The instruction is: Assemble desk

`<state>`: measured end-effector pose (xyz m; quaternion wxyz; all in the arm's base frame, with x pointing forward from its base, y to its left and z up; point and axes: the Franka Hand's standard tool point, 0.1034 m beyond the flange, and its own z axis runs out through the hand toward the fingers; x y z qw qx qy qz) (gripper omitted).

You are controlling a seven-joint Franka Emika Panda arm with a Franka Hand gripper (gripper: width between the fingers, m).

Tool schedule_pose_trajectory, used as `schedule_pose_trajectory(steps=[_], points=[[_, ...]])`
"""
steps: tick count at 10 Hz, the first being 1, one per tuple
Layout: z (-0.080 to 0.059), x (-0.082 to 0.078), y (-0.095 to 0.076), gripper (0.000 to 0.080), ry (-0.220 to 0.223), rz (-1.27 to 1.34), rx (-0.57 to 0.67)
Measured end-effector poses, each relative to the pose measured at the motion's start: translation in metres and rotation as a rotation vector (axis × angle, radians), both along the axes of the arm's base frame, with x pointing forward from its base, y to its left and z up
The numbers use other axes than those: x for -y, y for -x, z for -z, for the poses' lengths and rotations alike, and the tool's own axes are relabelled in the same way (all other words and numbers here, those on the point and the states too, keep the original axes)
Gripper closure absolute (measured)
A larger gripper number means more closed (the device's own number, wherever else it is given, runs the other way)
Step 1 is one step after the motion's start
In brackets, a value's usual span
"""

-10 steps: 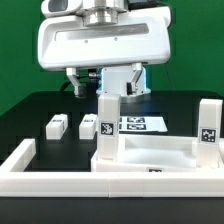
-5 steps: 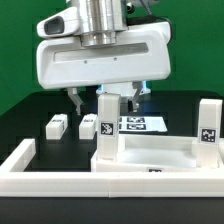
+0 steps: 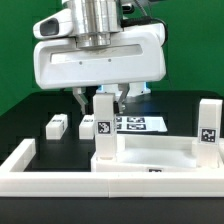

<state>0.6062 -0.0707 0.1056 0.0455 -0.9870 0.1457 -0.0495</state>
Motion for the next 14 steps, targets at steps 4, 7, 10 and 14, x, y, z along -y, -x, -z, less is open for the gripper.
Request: schedule_pose_trajectory(steps=[4, 7, 10, 14], points=[[0.000, -0.002, 0.000, 0.0512, -0.034, 0.250, -0.018], [0.000, -0.007, -0.003, 0.0512, -0.144, 0.763, -0.064], [0.002, -0.018, -0.012, 0.0511, -0.255, 1.179, -0.071], [-0.003, -0.024, -0.014, 0.0303, -0.190, 0.845, -0.041]])
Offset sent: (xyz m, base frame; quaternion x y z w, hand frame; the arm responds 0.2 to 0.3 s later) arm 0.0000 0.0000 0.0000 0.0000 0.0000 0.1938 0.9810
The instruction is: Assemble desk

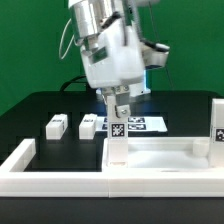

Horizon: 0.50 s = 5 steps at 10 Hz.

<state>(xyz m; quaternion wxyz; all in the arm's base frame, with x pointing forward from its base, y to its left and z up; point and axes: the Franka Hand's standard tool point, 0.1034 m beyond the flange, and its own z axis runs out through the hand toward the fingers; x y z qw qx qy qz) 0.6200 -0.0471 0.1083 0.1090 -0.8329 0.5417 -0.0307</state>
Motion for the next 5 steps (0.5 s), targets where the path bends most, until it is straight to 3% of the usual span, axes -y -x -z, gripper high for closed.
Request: schedule_pose_trajectory(steps=[1, 2, 5], points=[[-0.0005, -0.0018, 0.0005, 0.0303, 0.018, -0.179, 0.011], [0.0014, -0.0052, 0.0031, 0.0183, 0.032, -0.314, 0.009], [0.0017, -0.0035, 0.0029, 0.0151, 0.063, -0.500, 0.041]])
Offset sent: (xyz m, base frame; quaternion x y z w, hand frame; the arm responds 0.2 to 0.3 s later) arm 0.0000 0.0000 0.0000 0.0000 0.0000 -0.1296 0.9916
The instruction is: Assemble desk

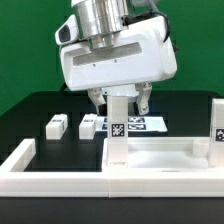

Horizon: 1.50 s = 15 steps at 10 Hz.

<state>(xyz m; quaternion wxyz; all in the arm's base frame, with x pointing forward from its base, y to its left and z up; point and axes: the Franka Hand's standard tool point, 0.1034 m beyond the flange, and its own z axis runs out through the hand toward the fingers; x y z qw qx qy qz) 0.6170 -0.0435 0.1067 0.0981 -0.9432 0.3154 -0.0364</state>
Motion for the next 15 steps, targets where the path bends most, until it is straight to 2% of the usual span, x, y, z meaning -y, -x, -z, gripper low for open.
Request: schedule_pose_trajectory(steps=[1, 2, 3, 4, 5, 6, 7, 8, 9, 11, 12, 14, 15], points=[[0.000, 0.000, 0.000, 0.0151, 0.019, -0.107, 0.012], [-0.001, 0.000, -0.001, 0.0151, 0.074, -0.348, 0.018], [-0.001, 0.000, -0.004, 0.0151, 0.073, -0.452, 0.022], [0.000, -0.001, -0.004, 0.0151, 0.058, -0.362, 0.013], [0.001, -0.001, -0.004, 0.0267, 0.060, -0.376, 0.014], [0.001, -0.001, -0.004, 0.0267, 0.059, -0.370, 0.013], [0.001, -0.001, -0.004, 0.0468, 0.049, -0.284, 0.000], [0.002, 0.003, -0.003, 0.0498, 0.038, -0.159, -0.022], [0.003, 0.003, -0.003, 0.0500, 0.036, -0.139, -0.026], [0.001, 0.001, -0.006, 0.0504, -0.002, 0.184, -0.074], [0.003, -0.002, -0.006, 0.0504, -0.037, 0.407, -0.112], [0.005, 0.000, -0.011, 0.0506, -0.143, 0.736, -0.174], [0.006, 0.000, -0.011, 0.0506, -0.161, 0.798, -0.182]])
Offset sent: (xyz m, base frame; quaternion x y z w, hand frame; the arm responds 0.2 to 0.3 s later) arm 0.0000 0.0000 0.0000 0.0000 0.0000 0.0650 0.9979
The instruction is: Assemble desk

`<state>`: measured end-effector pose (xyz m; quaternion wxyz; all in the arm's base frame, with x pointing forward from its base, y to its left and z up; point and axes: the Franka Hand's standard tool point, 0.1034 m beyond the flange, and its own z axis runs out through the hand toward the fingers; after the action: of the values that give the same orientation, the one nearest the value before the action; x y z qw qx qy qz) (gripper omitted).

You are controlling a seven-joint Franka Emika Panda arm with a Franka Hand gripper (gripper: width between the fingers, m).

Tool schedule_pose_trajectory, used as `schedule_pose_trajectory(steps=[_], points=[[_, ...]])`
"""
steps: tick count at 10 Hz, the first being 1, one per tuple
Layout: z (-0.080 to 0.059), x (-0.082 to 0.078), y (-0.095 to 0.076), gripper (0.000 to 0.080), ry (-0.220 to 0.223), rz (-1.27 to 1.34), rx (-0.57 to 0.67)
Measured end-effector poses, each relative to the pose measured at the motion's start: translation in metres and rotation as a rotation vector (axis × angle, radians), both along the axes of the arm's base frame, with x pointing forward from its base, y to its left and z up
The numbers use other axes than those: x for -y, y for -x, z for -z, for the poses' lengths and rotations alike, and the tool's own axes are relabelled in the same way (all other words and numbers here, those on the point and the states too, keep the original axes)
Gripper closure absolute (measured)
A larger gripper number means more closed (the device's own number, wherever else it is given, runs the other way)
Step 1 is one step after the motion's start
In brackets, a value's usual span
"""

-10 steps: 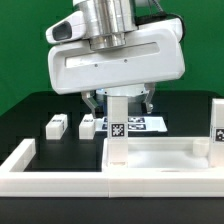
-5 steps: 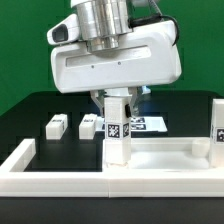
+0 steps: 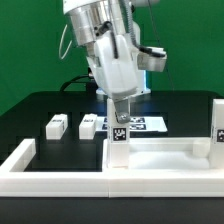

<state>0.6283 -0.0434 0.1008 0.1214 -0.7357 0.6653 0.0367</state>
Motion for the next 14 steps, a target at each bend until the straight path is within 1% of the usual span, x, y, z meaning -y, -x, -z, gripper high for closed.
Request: schedule_pose_trajectory(steps=[2, 3, 4, 5, 6, 7, 9, 10, 11, 12, 13, 14], points=[[0.0001, -0.0002, 0.0001, 0.0506, 0.005, -0.036, 0.008], [0.0001, 0.0004, -0.0002, 0.0447, 0.014, -0.092, 0.023], [-0.0007, 0.0047, -0.0021, 0.0264, 0.049, -0.309, 0.086], [-0.0005, 0.0054, -0.0005, 0.0185, 0.068, -0.553, 0.132], [0.0001, 0.0024, 0.0024, 0.0185, 0.065, -0.672, 0.142], [0.0001, 0.0034, 0.0019, 0.0157, 0.076, -0.740, 0.160], [0.0003, 0.0038, 0.0022, 0.0152, 0.093, -0.894, 0.195], [-0.0018, 0.0073, 0.0013, 0.0150, 0.152, -1.171, 0.229], [-0.0018, 0.0061, -0.0013, 0.0150, 0.219, -1.500, 0.258], [0.0001, 0.0050, -0.0005, 0.0150, 0.221, -1.554, 0.262], [0.0002, 0.0060, -0.0003, 0.0150, 0.218, -1.510, 0.253], [0.0003, 0.0058, -0.0002, 0.0251, 0.216, -1.488, 0.250]])
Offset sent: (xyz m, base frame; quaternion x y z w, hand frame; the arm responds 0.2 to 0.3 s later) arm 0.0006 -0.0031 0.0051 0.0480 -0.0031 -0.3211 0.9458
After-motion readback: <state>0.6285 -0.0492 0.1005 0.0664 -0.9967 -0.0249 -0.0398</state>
